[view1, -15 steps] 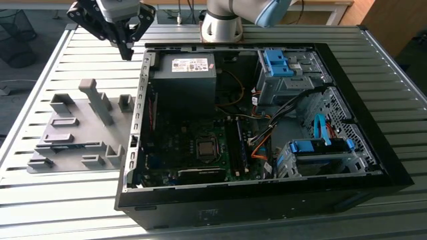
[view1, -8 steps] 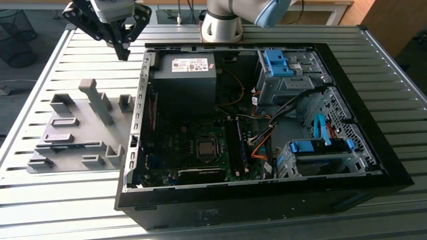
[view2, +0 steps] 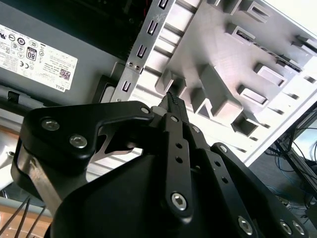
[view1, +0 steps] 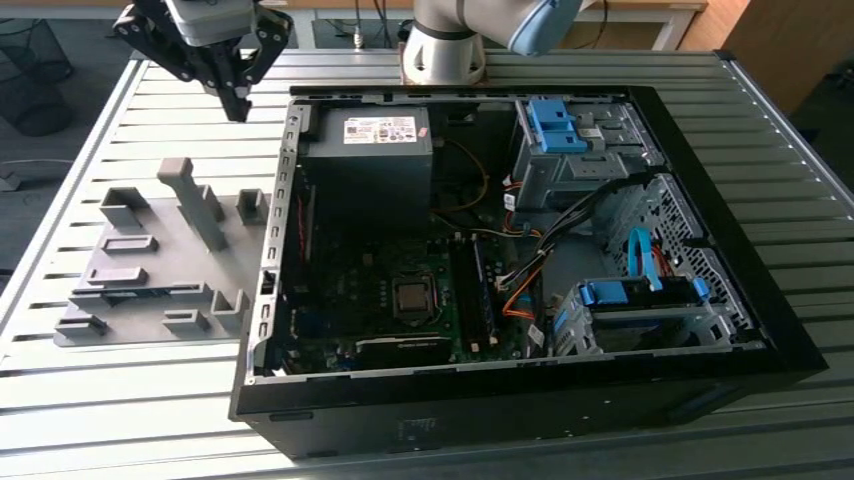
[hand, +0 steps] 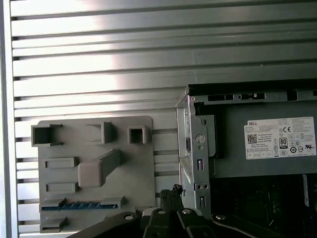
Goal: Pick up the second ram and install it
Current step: 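Reach for the second ram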
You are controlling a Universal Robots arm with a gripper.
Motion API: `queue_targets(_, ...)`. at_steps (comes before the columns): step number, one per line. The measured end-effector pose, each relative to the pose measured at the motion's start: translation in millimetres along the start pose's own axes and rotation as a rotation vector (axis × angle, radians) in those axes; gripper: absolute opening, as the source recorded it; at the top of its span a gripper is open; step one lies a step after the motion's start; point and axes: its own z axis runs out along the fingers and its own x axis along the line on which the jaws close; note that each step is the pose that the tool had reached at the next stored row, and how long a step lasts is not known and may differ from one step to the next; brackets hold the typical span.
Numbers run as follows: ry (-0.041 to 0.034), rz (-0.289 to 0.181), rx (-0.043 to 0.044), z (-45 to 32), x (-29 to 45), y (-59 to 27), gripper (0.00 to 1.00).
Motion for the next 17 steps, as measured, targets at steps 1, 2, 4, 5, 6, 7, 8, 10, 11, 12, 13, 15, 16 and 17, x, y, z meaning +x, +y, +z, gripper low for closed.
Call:
queue_targets(1, -0.0001, 0.000, 0.0000, 0.1, 0.9, -0.1, 0.11)
queue_targets(2, 0.0000, 0.000, 0.0000, 0.0, 1.7, -0.1, 0.11)
queue_targets(4, 0.0000, 0.000, 0.0000, 0.1, 3.0, -0.2, 0.11)
queue_targets(5, 0.0000, 0.000, 0.0000, 0.1, 3.6, -0.3, 0.11)
queue_targets(6, -0.0001, 0.000, 0.0000, 0.2, 4.1, -0.3, 0.11)
queue_targets(7, 0.0000, 0.000, 0.0000, 0.2, 4.5, -0.3, 0.11)
queue_targets(8, 0.0000, 0.000, 0.0001, 0.2, 4.7, -0.4, 0.11)
queue_targets(10, 0.0001, 0.000, 0.0001, 0.2, 5.5, -0.8, 0.11)
queue_targets(11, 0.0001, 0.000, 0.0001, 0.2, 5.8, -1.4, 0.11)
queue_targets(12, 0.0001, 0.000, 0.0001, 0.2, 6.0, -2.3, 0.11)
queue_targets(13, 0.0002, 0.000, 0.0001, 0.2, 6.3, -3.4, 0.11)
queue_targets(15, 0.0001, 0.000, 0.0001, 0.3, 7.1, -5.6, 0.11)
queue_targets(16, 0.0001, 0.000, 0.0000, 0.3, 8.3, -6.2, 0.11)
queue_targets(17, 0.0001, 0.000, 0.0000, 0.4, 9.8, -6.7, 0.11)
